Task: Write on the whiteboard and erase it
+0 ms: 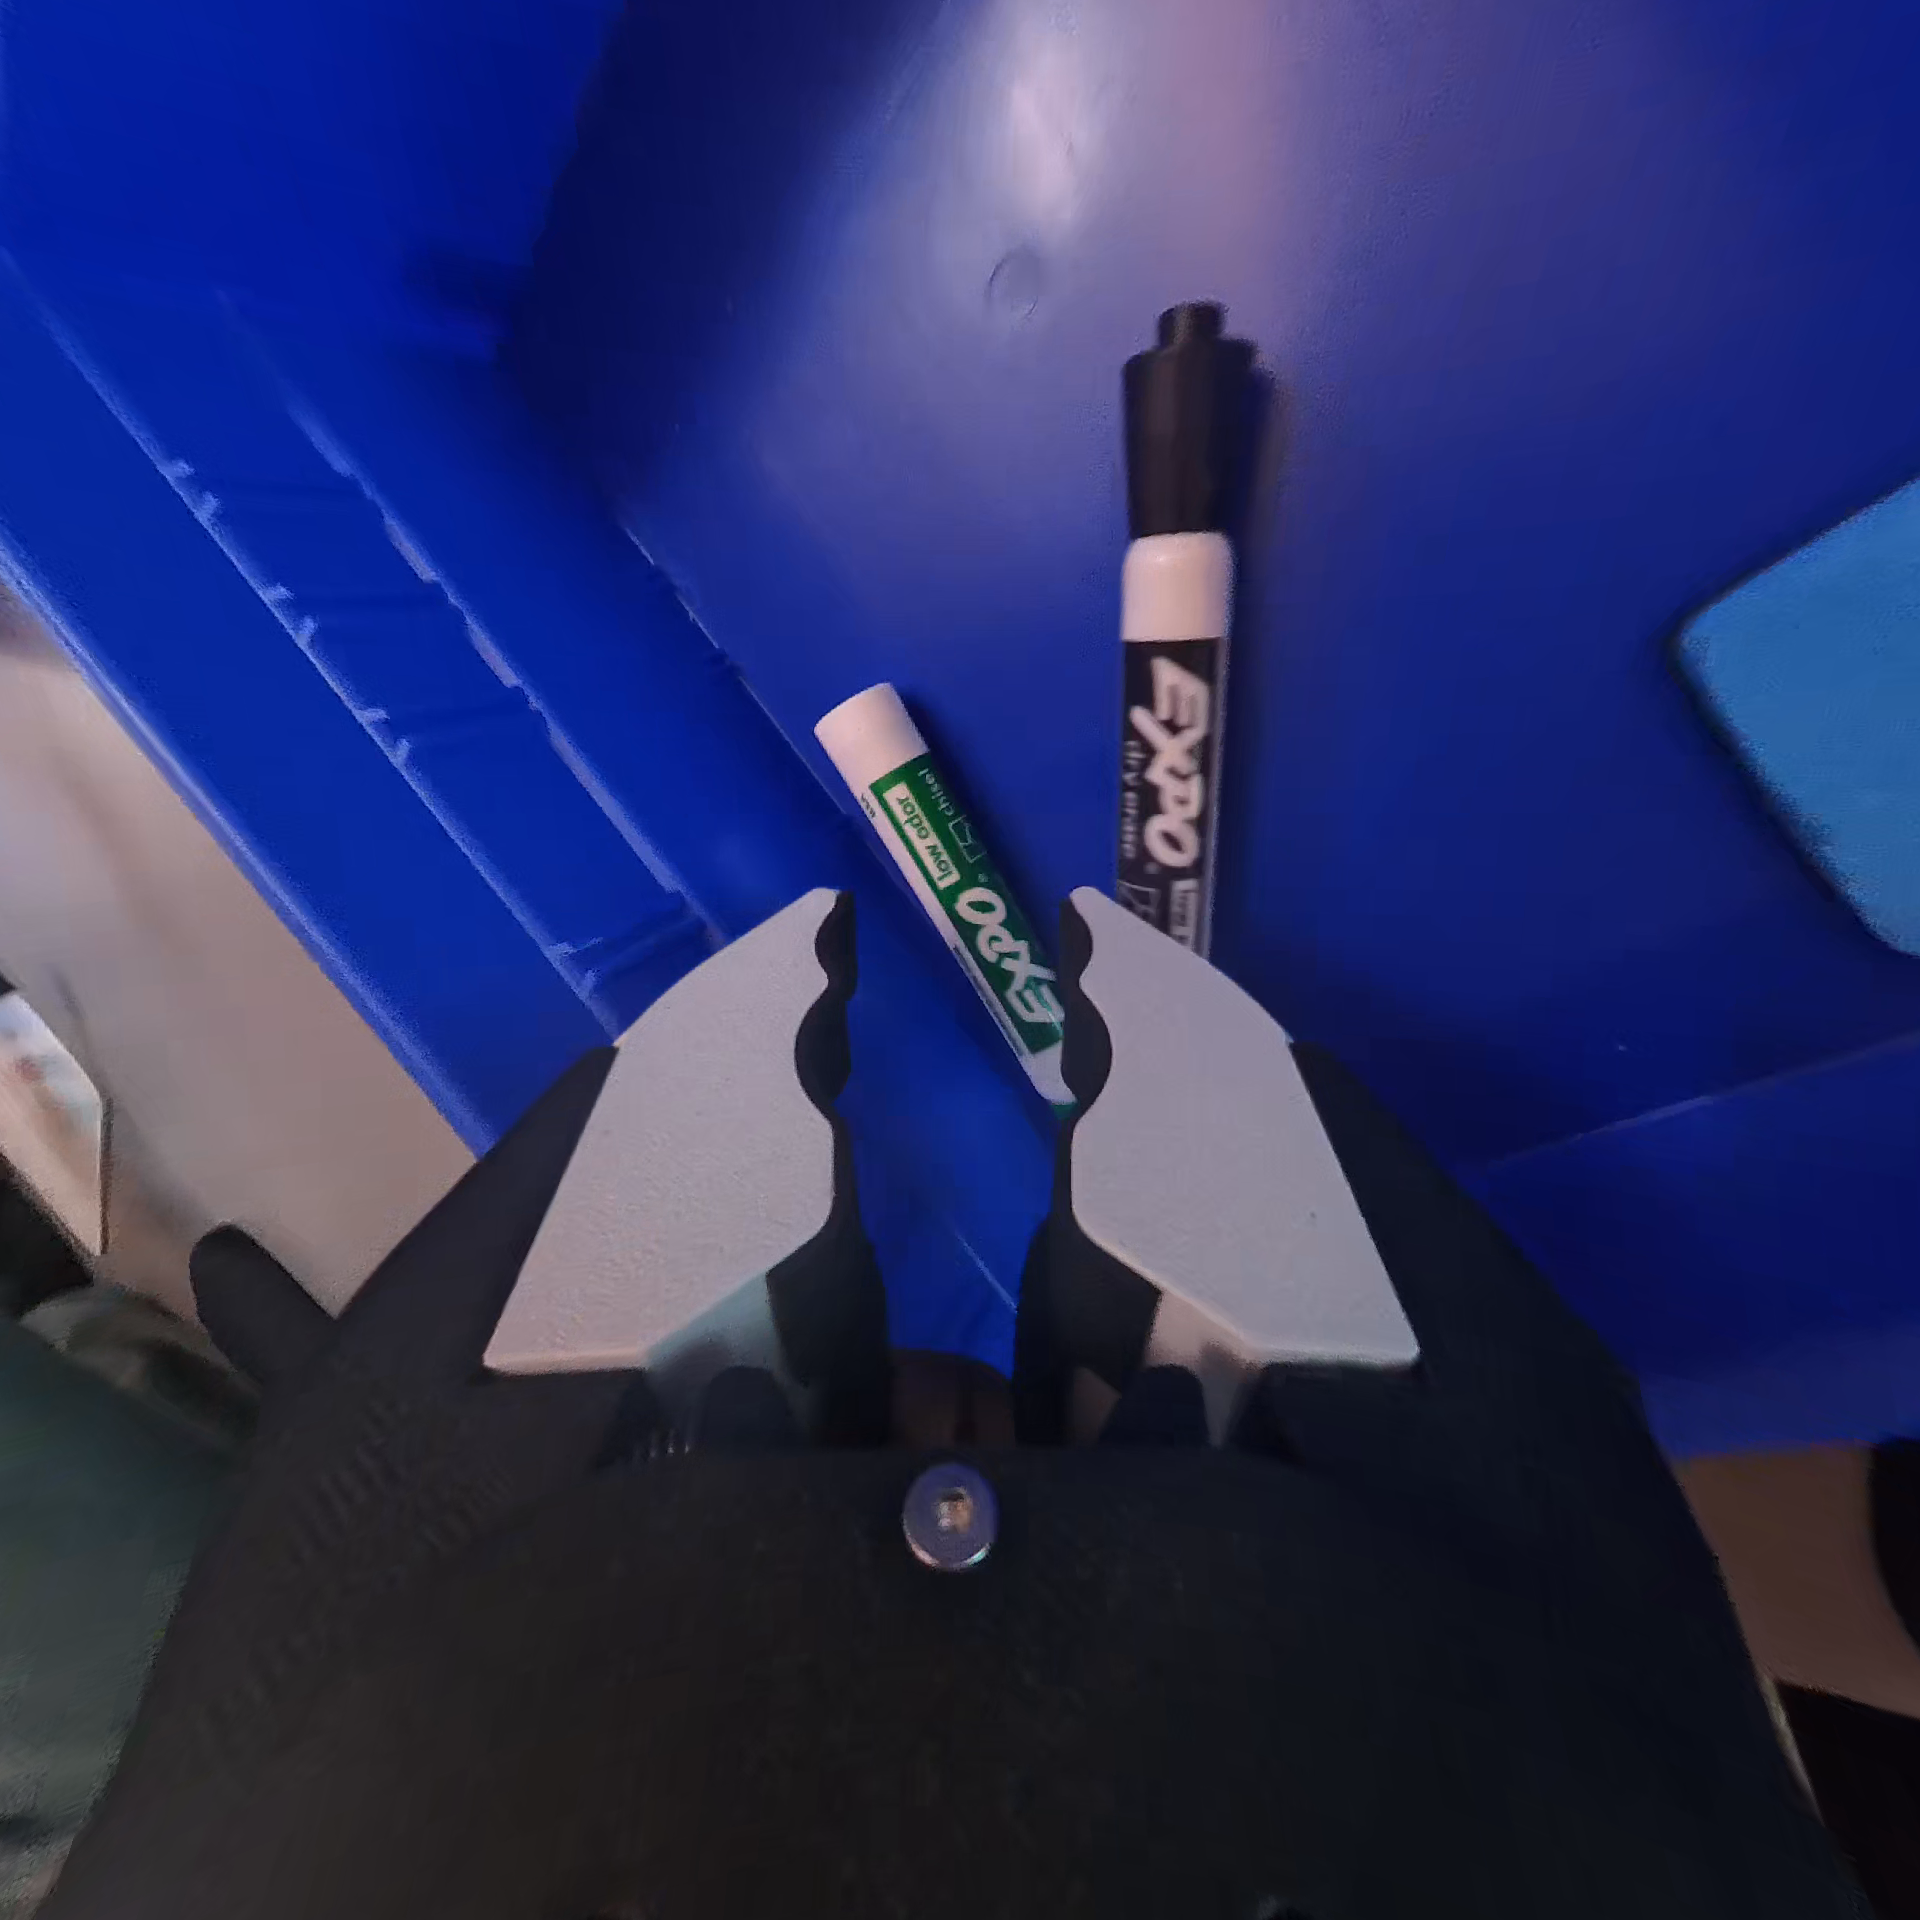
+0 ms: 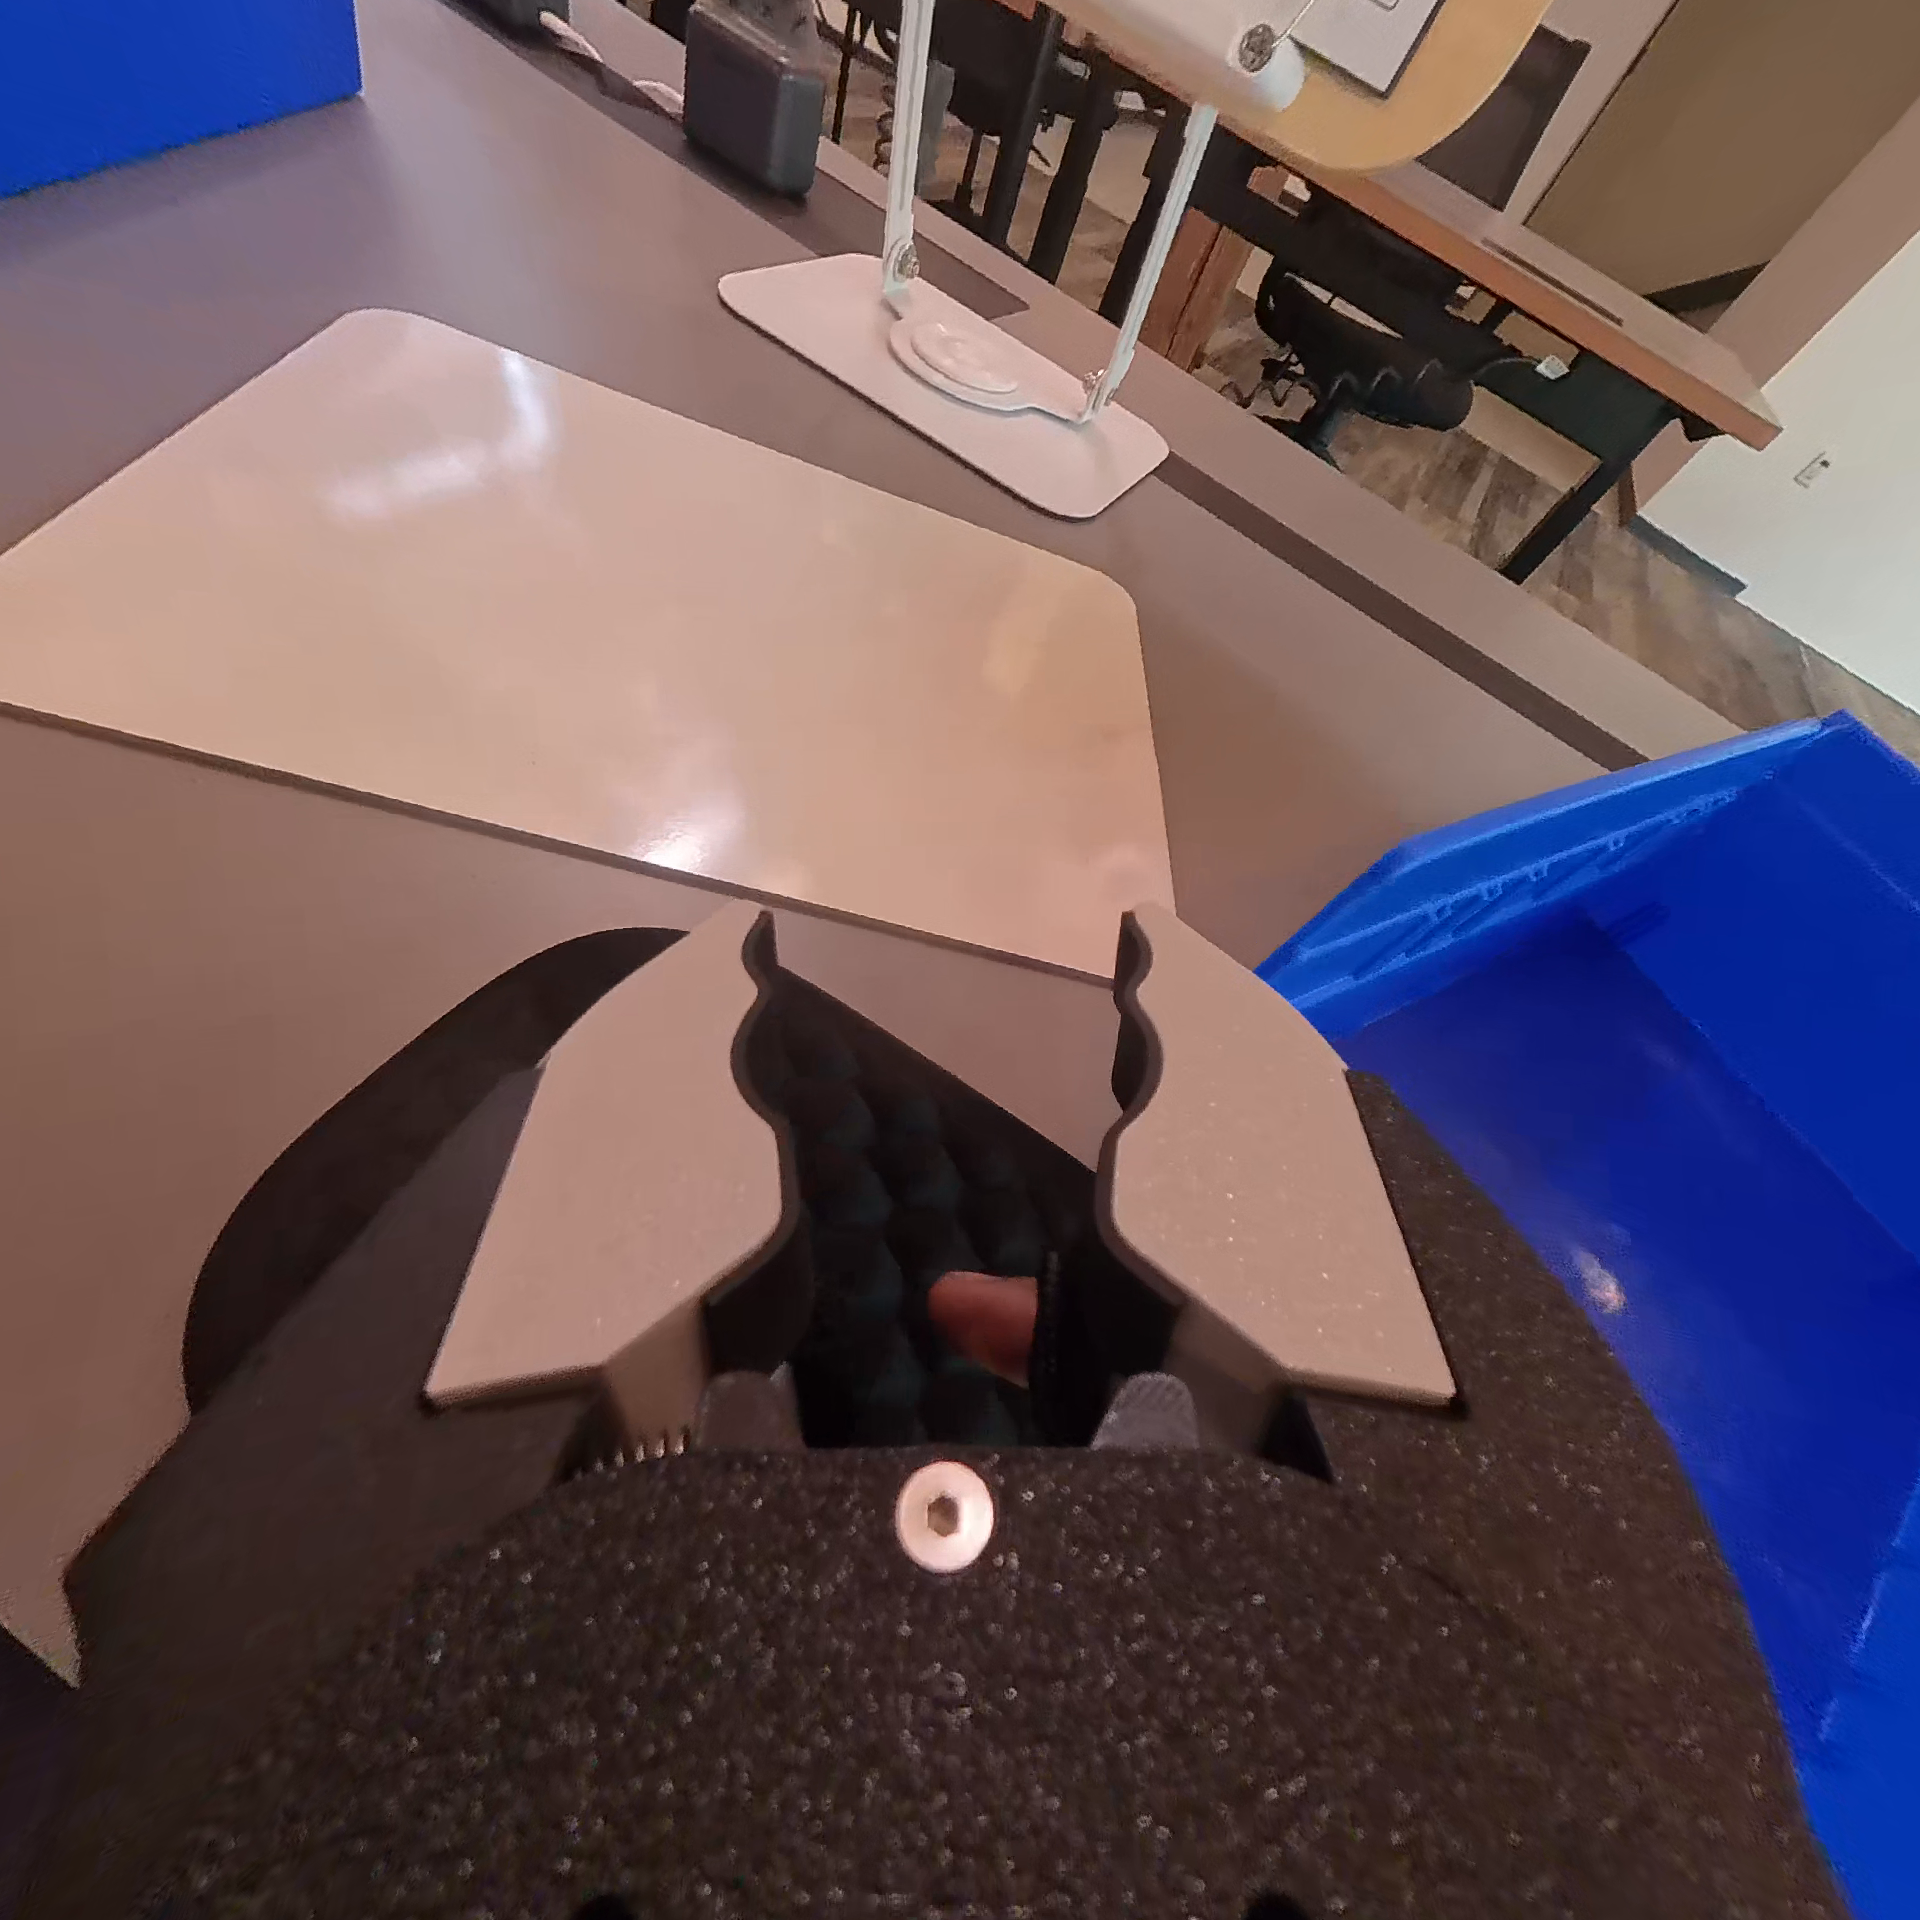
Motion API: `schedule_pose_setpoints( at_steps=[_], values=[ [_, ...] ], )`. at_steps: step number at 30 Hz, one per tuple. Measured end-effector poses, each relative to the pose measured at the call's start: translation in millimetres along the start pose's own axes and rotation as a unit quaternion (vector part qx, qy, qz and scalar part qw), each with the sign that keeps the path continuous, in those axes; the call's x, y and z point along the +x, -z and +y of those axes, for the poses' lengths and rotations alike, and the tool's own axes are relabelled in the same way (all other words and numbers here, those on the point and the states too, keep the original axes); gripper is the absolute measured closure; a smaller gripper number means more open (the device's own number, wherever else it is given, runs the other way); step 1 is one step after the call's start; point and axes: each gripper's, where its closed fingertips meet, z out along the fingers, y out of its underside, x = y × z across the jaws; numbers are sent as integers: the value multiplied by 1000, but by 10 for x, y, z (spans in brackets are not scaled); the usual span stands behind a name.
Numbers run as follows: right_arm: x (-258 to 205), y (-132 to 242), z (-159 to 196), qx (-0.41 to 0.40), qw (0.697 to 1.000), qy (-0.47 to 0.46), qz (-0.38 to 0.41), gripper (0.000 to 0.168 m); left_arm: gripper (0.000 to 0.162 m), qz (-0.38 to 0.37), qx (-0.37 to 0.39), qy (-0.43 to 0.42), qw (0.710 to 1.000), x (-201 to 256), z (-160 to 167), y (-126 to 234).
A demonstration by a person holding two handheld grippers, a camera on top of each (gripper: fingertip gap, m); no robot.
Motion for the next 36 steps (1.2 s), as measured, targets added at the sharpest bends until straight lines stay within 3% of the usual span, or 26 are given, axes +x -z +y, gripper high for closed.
schedule_pose_setpoints(
  at_steps=[6, 10, 15, 19, 23, 27, 30, 32, 36],
  values=[
    [61, 45, 17, 0, 1000, 2, 12, 106, 124, -42, -71, -24, 996, 2, 154, -169],
    [99, 64, 42, 4, 1000, -6, 17, 107, 137, -29, -77, -37, 996, 73, 174, -186],
    [84, 32, 61, 4, 1000, -9, 13, 107, 140, 17, -14, -70, 997, 262, 62, -99],
    [-26, 5, -76, 33, 999, -24, -15, 108, 143, -10, 157, -58, 986, 209, -284, 307],
    [-369, 25, -695, 173, 973, -102, -119, 112, 144, -54, 390, -106, 913, 314, -655, 1192],
    [-941, 45, -1425, 282, 910, -140, -269, 113, 144, -10, 549, -189, 814, 1073, -791, 2030],
    [-1289, -57, -1820, 301, 884, -125, -334, 105, 144, 16, 602, -276, 749, 1793, -781, 2409],
    [-1375, -185, -1997, 307, 882, -117, -337, 105, 144, 30, 617, -335, 711, 2208, -747, 2538],
    [-1534, -305, -2141, 297, 877, -97, -365, 108, 144, 74, 640, -380, 663, 2655, -725, 2727]
  ],
)
